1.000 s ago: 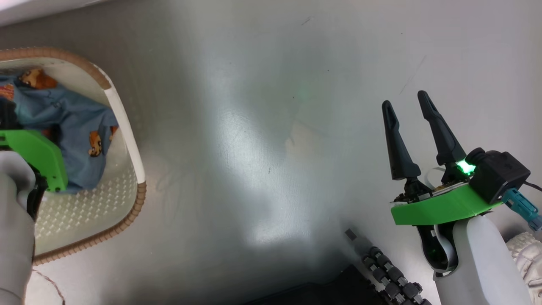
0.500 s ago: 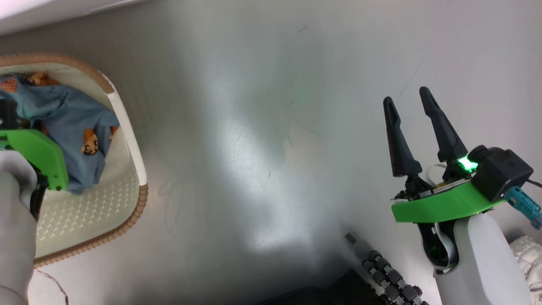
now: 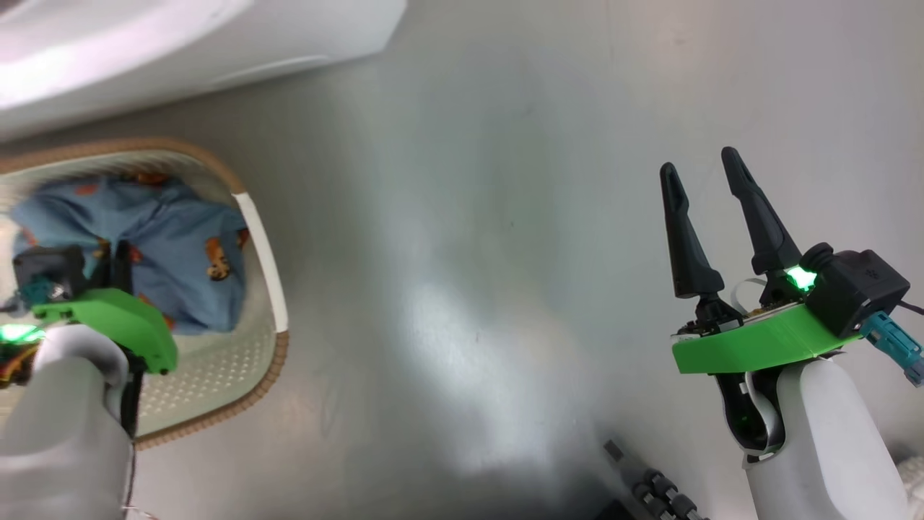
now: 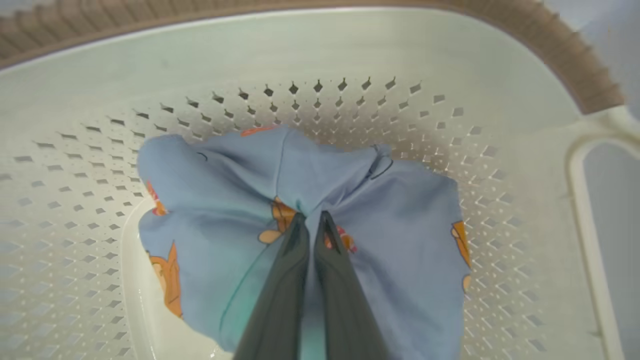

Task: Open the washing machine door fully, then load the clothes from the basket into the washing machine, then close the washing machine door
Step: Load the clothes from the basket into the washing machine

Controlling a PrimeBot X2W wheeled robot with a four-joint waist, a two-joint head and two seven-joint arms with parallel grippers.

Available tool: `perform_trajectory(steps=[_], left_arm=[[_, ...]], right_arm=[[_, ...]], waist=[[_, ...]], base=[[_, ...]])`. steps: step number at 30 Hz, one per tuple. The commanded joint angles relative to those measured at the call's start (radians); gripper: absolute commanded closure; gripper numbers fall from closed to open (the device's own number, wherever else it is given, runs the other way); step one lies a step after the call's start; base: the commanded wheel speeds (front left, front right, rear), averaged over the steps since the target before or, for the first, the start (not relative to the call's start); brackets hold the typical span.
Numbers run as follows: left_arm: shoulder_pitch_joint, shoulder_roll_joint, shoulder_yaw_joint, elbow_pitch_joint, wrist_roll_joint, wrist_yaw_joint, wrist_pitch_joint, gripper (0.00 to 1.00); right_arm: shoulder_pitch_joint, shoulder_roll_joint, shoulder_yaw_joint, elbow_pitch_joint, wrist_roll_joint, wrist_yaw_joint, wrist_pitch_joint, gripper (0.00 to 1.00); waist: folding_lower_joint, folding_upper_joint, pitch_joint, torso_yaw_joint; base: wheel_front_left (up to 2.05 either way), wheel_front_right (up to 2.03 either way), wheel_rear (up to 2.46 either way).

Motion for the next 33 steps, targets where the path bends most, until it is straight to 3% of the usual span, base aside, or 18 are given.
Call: perform_trajectory(steps=[1,18,33], left_arm=[[0.063,0.029,0.033,-0.044,-0.01,0.016,-0.012,1.0],[0.411,-0.044,0.192,-0.596,0.012,0.076,-0.013,1.0],[0.657,-0.129,0.323,-0.992,0.092,0.048,-0.013,1.0]], right_arm=[[0.023,0.002,0.019,-0.015,-0.007,0.003,-0.005,0.0],[0.063,0.002,0.024,0.018,-0.027,0.003,-0.005,0.0],[0.119,0.002,0.027,0.043,-0.04,0.003,-0.005,0.0]], waist=[[0.0001,0.0,-0.062,0.039],[0.0001,0.0,-0.281,0.084],[0.0001,0.0,-0.459,0.11]], base=[[0.0,0.0,0.0],[0.0,0.0,0.0],[0.0,0.0,0.0]])
